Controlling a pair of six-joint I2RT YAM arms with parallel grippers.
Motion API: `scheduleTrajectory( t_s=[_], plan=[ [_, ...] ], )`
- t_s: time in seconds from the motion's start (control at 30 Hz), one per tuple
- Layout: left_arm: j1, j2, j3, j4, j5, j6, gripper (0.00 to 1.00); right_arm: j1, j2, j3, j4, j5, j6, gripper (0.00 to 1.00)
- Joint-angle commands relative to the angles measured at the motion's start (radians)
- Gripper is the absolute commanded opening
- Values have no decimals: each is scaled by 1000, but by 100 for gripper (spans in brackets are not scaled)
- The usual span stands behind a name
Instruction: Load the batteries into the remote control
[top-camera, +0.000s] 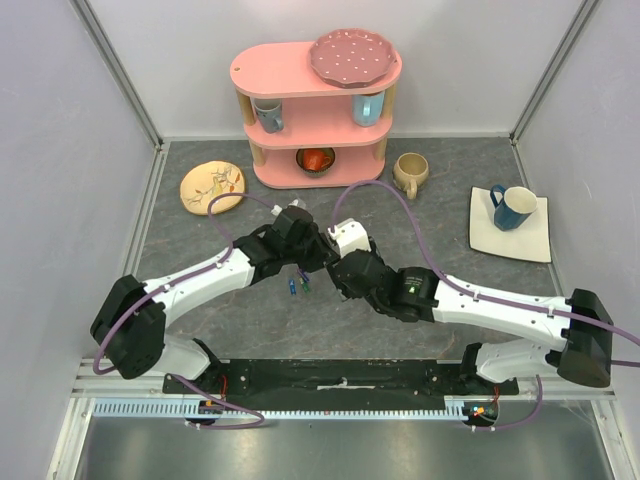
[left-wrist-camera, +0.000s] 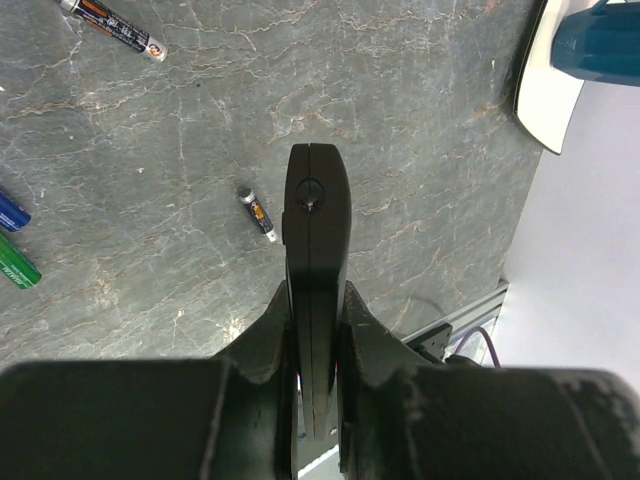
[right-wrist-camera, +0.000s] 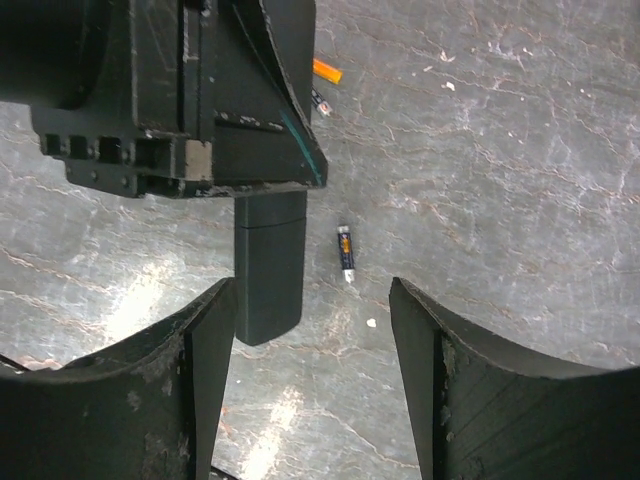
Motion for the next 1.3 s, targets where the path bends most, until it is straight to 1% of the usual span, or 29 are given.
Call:
scheduleTrajectory(
  t_s=[0.0, 0.1, 0.2, 0.23, 0.3, 0.5, 0.53, 0.6, 0.63, 0.7, 0.73, 0.8, 0.83, 0.87, 0.9, 0.93, 0.97, 1.07, 1.13, 1.23, 1.27],
  plan=[
    [-2, -9, 46, -5, -11, -56, 2, 8, -2, -9, 113, -5, 3, 69],
    [-2, -4, 48, 1, 2, -63, 2, 10, 27, -18, 113, -27, 7, 67],
    [-2, -7, 48, 3, 15, -71, 2, 10, 52, -33, 113, -33, 20, 63],
    [-2, -7, 48, 3, 13, -74, 2, 10, 56, -36, 113, -36, 17, 59],
    [-2, -9, 51, 4, 13, -79, 2, 10, 69, -44, 120, -39, 12, 57],
    [-2, -10, 72, -6, 25, -82, 2, 10, 102, -43, 120, -9, -9, 48],
    [-2, -13, 74, -5, 30, -82, 2, 10, 104, -43, 120, -3, -13, 43],
    [-2, -13, 74, -3, 36, -82, 2, 10, 110, -44, 120, 7, -26, 36],
    [-2, -13, 72, 0, 42, -82, 2, 10, 112, -46, 120, 10, -29, 28],
    [-2, -10, 71, 4, 53, -83, 2, 11, 110, -49, 120, 17, -48, 21],
    [-2, -9, 68, 10, 67, -82, 2, 13, 106, -52, 121, 17, -52, 15],
    [1, 0, 68, 21, 82, -76, 10, 17, 86, -62, 124, 25, -74, 10],
    [3, 3, 69, 23, 97, -71, 14, 19, 69, -64, 123, 25, -80, 5],
    [4, 11, 69, 32, 107, -63, 24, 24, 60, -67, 121, 25, -86, 3],
    [7, 14, 68, 30, 113, -63, 31, 25, 47, -67, 118, 25, -98, 0],
    [13, 17, 69, 32, 119, -65, 38, 28, 29, -67, 110, 27, -103, 0],
    [16, 20, 66, 36, 124, -65, 47, 33, 20, -66, 106, 25, -108, 0],
    [23, 28, 66, 46, 125, -66, 58, 34, -14, -62, 84, 25, -120, 0],
    [24, 33, 68, 50, 124, -66, 60, 36, -29, -61, 71, 22, -126, 0],
    [35, 28, 75, 46, 108, -63, 65, 36, -57, -55, 54, 4, -123, 0],
    [44, 26, 78, 37, 102, -56, 69, 36, -65, -53, 51, 1, -117, 0]
  ],
)
